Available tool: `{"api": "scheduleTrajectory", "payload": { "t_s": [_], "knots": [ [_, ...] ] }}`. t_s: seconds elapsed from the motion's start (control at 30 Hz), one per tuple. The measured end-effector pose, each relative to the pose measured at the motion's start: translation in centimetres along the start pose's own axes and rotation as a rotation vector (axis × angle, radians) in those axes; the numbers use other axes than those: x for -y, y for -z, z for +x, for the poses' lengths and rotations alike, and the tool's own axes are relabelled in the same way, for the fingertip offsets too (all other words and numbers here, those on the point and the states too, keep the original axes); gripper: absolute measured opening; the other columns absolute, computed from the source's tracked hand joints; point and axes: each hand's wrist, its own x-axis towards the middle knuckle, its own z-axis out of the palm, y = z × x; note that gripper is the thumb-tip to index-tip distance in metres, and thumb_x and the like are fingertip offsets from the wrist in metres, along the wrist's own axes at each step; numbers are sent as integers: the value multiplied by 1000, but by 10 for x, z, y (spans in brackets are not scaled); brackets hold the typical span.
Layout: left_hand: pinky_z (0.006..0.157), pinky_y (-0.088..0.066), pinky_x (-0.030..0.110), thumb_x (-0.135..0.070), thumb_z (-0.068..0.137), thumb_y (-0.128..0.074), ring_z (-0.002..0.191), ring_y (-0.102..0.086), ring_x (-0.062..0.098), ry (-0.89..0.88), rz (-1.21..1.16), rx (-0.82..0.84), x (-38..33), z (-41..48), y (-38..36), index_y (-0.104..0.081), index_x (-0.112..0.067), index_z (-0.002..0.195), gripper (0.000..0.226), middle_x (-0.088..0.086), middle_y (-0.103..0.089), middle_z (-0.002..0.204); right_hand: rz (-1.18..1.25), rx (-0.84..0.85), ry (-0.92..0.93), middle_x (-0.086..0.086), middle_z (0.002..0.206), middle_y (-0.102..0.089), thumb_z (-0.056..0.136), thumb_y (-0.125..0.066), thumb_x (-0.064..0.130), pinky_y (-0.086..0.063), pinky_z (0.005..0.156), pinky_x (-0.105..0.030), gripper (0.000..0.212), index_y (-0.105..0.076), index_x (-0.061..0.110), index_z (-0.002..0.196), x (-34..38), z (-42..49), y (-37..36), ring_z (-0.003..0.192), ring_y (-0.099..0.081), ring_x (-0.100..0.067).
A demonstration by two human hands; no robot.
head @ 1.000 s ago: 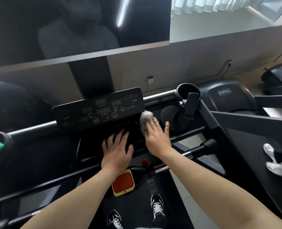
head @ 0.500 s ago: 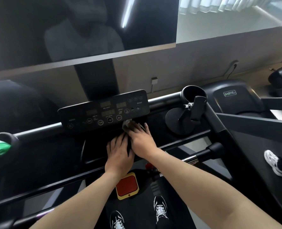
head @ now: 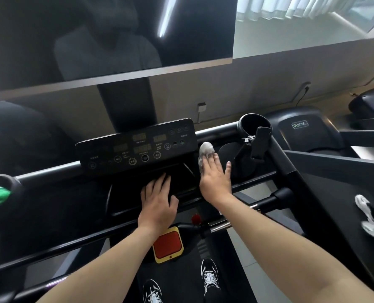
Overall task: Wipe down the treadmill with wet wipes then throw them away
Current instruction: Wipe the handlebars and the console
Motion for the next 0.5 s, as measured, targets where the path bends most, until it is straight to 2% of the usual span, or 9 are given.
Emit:
{"api": "scheduleTrajectory", "payload": {
  "t_s": [0.17, 0.23, 0.33, 0.43, 0.5],
  "knots": [
    [125, -2, 43, -41, 99, -45, 150, -8, 16, -29, 43, -4, 1, 0, -1, -24, -26, 159, 65, -7, -20, 165, 99, 32, 222, 2, 169, 5, 107, -26, 22, 17, 120, -50, 59, -6, 21, 162, 16, -34, -13, 154, 15, -13],
    [125, -3, 45, -45, 98, -46, 150, -10, 16, -51, 65, 8, 1, -1, -1, -25, -28, 159, 66, -9, -20, 165, 70, 18, 265, 2, 169, 3, 104, -14, 28, 19, 118, -50, 58, -8, 22, 162, 8, -49, -19, 154, 13, -13],
    [125, 0, 47, -48, 98, -45, 150, -7, 14, -90, 94, 50, 0, -1, -1, -22, -33, 159, 67, -12, -17, 166, 29, -21, 282, 4, 168, 0, 91, 2, 36, 18, 118, -51, 72, -10, 22, 161, -8, -71, -24, 153, 13, -13],
    [124, 5, 45, -50, 100, -40, 150, -6, 14, -155, 118, 79, 0, -2, -1, -20, -36, 159, 64, -14, -15, 166, 38, -57, 256, 7, 167, -7, 95, -4, 36, 13, 120, -50, 68, -18, 24, 160, -31, -82, -24, 154, 9, -14],
    [123, 9, 41, -55, 97, -28, 150, -5, 11, -254, 158, 124, -1, -6, -1, -21, -37, 159, 66, -16, -16, 166, 36, -102, 184, 6, 166, -17, 101, -19, 29, 4, 122, -52, 58, -27, 24, 158, -49, -82, -24, 156, -4, -19]
  ]
}}
